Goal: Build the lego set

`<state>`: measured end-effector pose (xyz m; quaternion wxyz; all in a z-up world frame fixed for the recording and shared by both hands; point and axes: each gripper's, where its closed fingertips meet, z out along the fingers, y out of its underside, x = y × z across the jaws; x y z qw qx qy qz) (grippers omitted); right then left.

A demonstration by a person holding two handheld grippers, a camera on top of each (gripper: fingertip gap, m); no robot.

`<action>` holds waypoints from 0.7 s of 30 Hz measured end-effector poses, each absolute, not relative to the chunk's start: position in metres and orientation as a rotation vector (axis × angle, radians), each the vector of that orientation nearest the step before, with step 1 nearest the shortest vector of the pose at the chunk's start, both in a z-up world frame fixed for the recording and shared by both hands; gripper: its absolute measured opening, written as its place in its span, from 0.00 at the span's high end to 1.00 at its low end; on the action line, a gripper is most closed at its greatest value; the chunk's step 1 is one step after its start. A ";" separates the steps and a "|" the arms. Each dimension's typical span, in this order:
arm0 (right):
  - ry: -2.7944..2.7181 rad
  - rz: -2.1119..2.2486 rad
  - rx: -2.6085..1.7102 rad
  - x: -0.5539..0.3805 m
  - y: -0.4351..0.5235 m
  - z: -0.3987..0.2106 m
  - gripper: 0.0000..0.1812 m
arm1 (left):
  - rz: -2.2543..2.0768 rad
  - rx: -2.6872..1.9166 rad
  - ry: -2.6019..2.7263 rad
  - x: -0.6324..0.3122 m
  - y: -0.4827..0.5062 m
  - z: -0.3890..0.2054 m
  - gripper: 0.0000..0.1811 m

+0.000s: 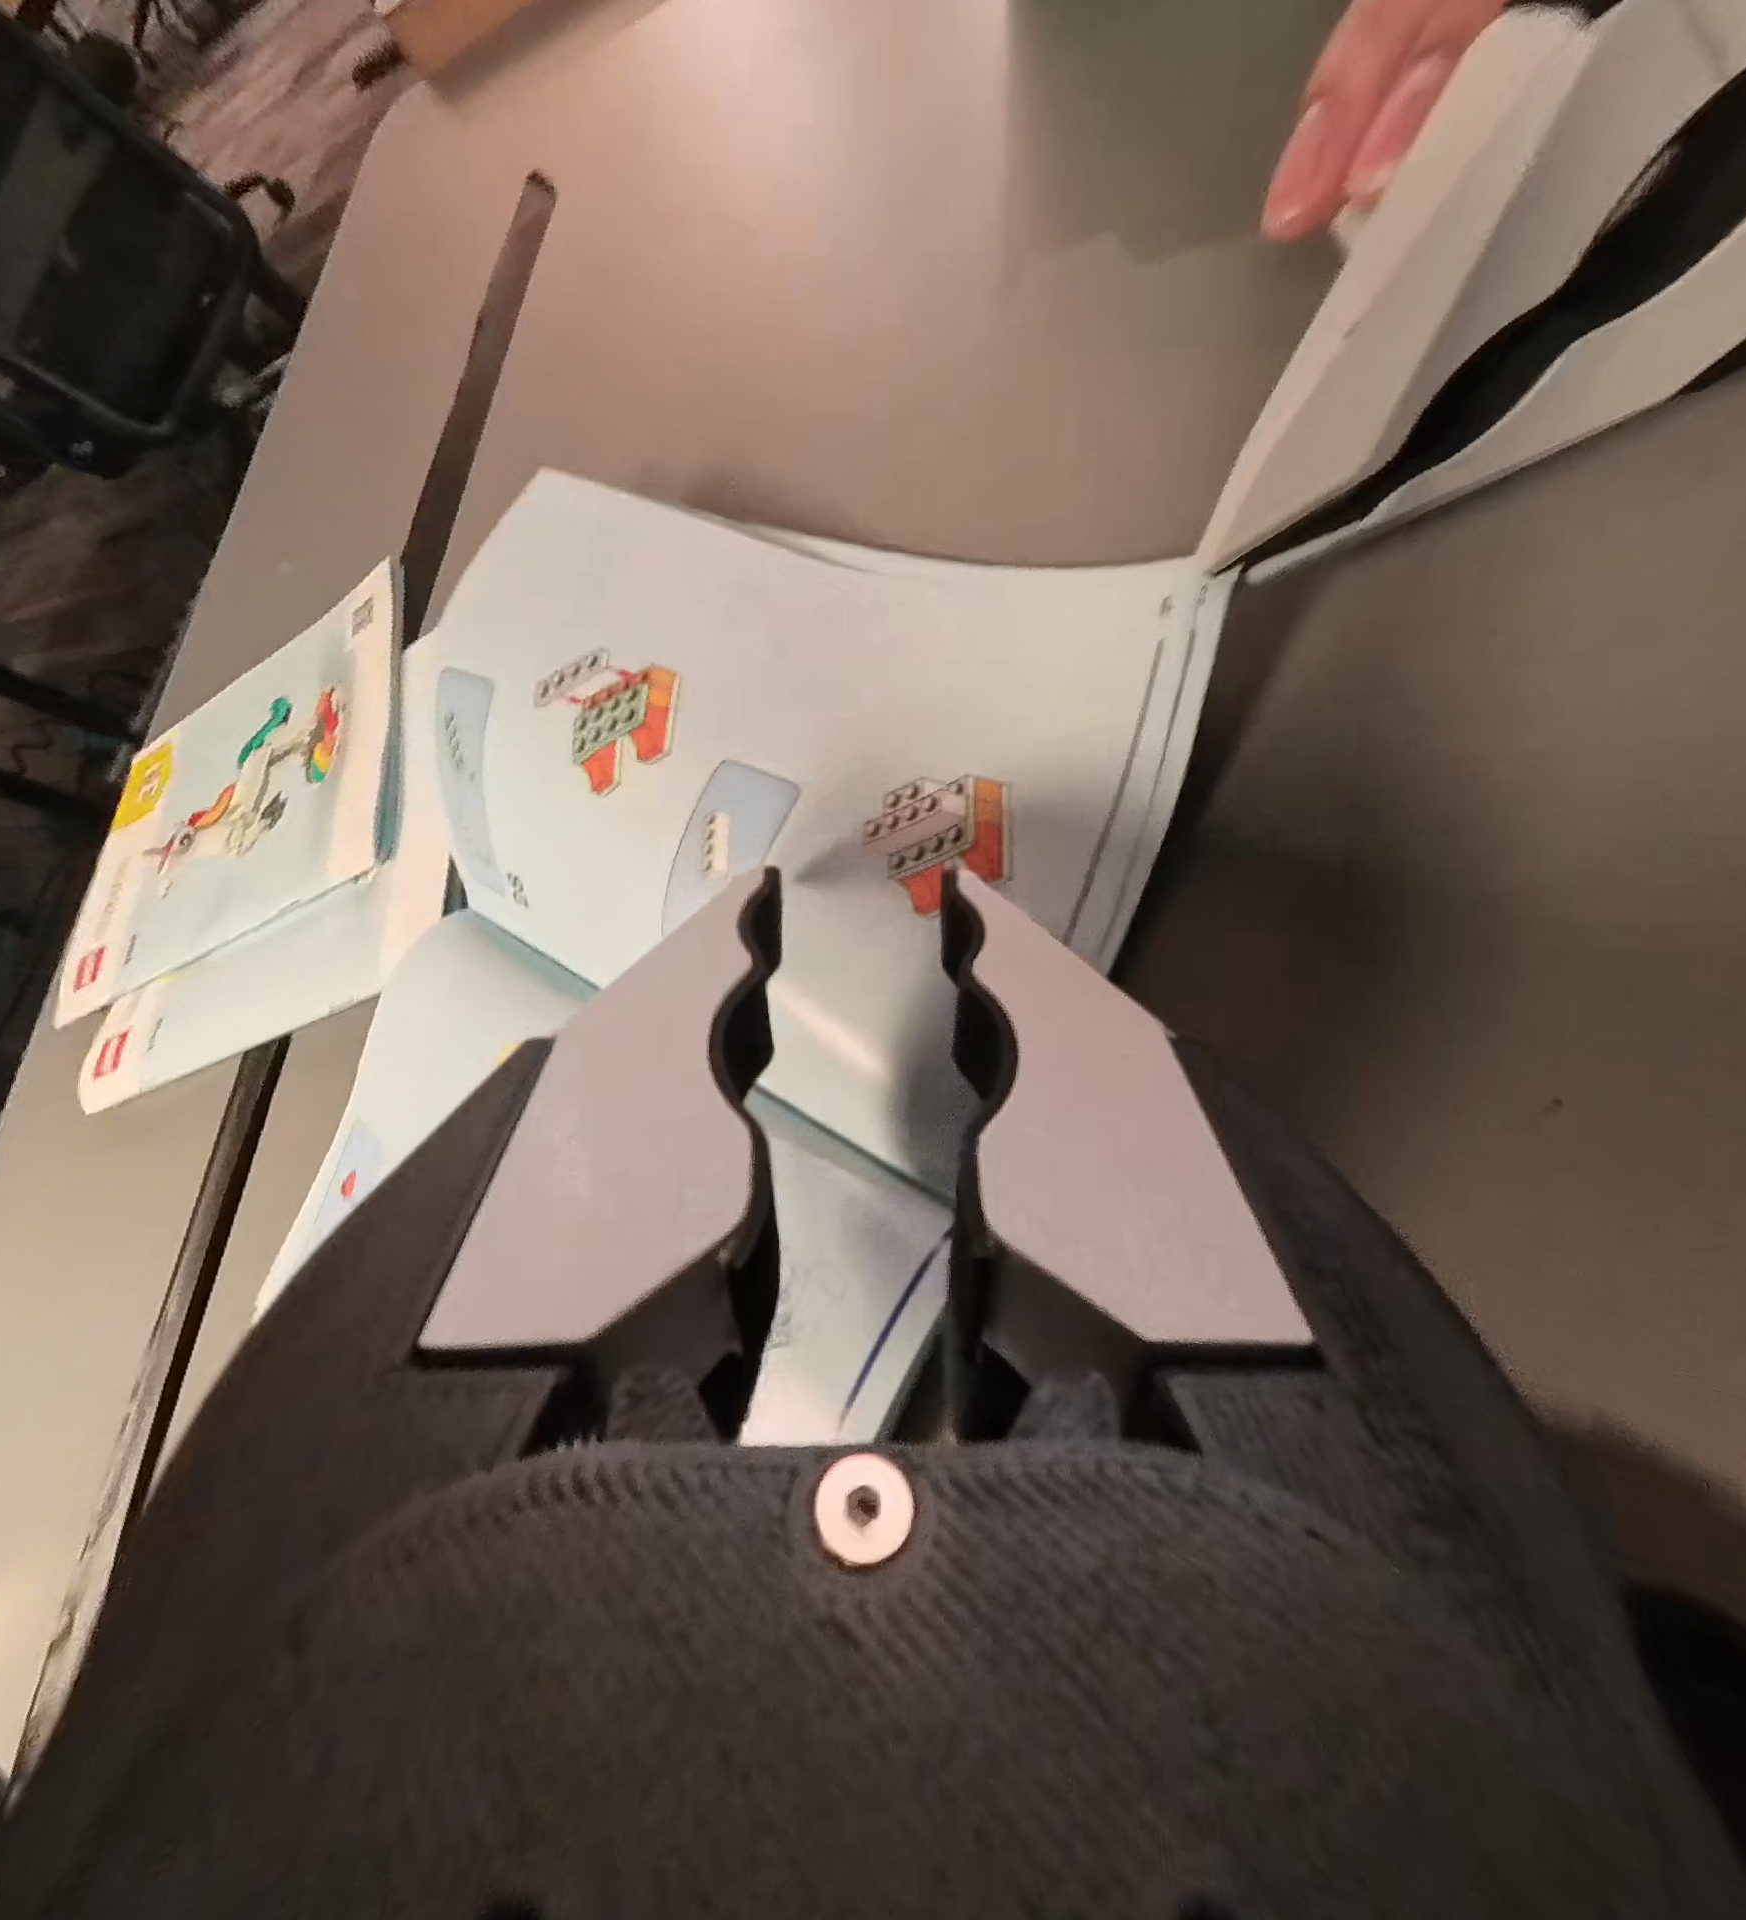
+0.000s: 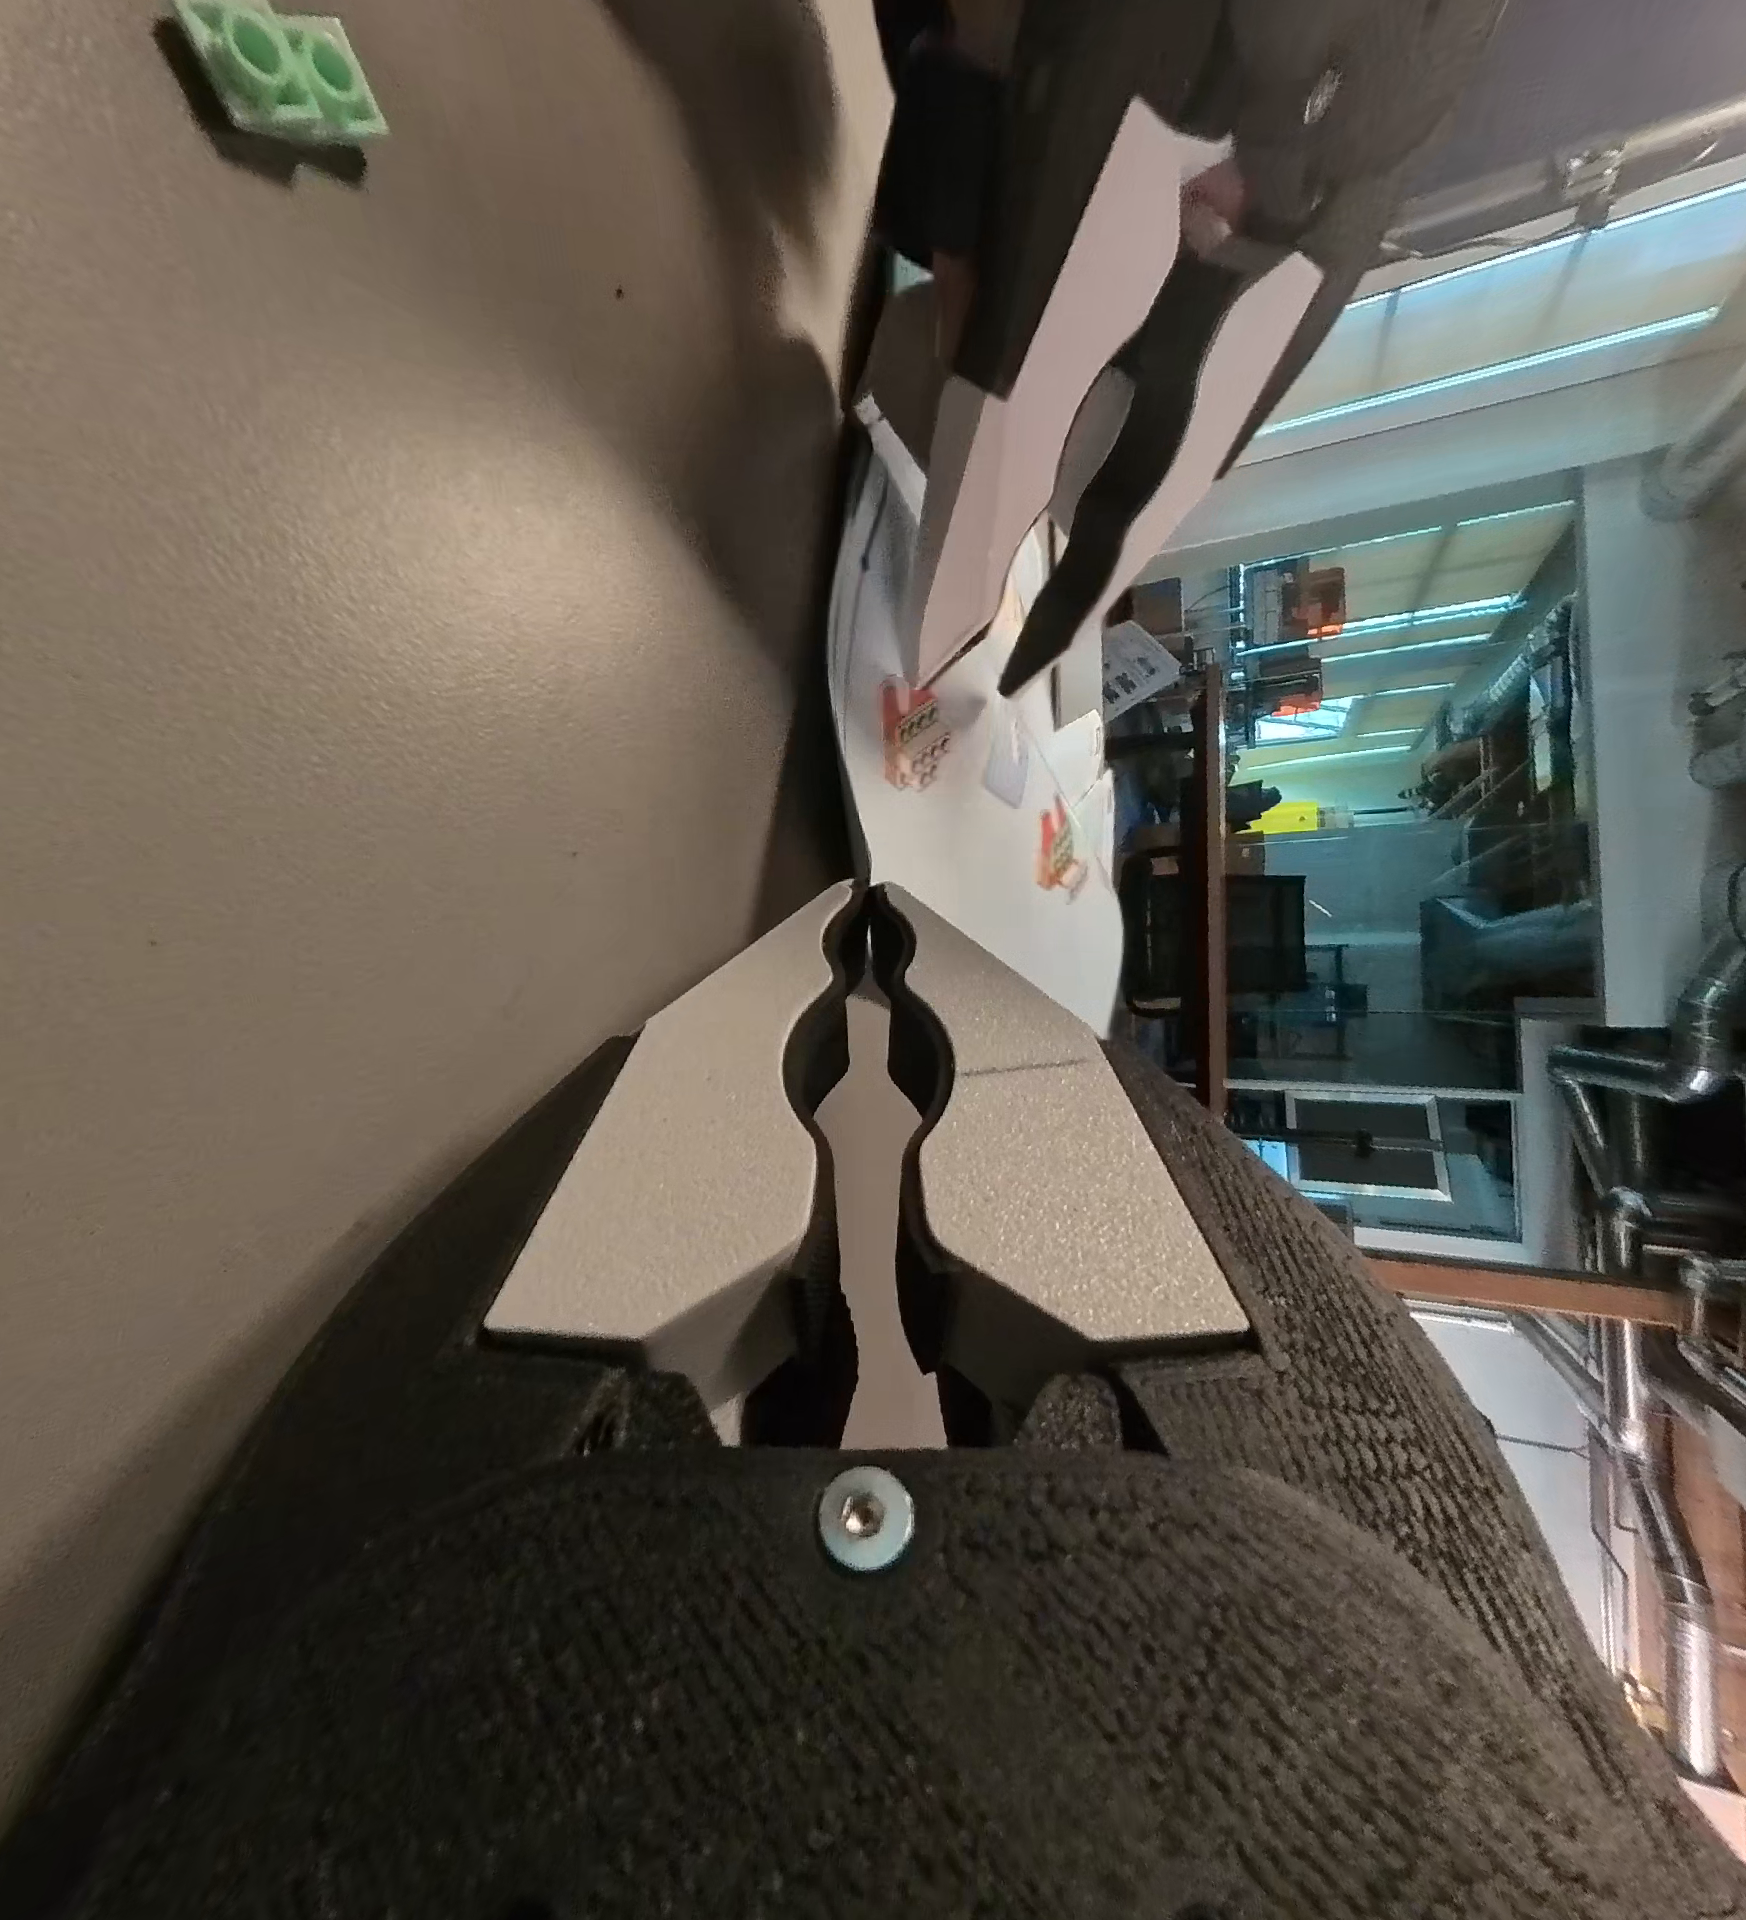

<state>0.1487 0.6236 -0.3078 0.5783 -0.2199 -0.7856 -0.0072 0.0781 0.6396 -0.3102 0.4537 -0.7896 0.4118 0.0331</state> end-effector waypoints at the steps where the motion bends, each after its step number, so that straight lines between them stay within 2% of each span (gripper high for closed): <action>1: -1.840 -0.019 -0.514 0.149 0.624 -0.308 1.00 | 0.091 -1.973 1.008 0.075 0.640 -0.313 0.83; 9: -1.877 -0.036 -0.522 0.151 0.624 -0.313 1.00 | 0.124 -2.044 0.915 0.062 0.646 -0.317 0.82; 21: -1.941 -0.136 -0.517 0.156 0.629 -0.320 1.00 | -0.025 -2.097 0.710 0.051 0.651 -0.319 0.88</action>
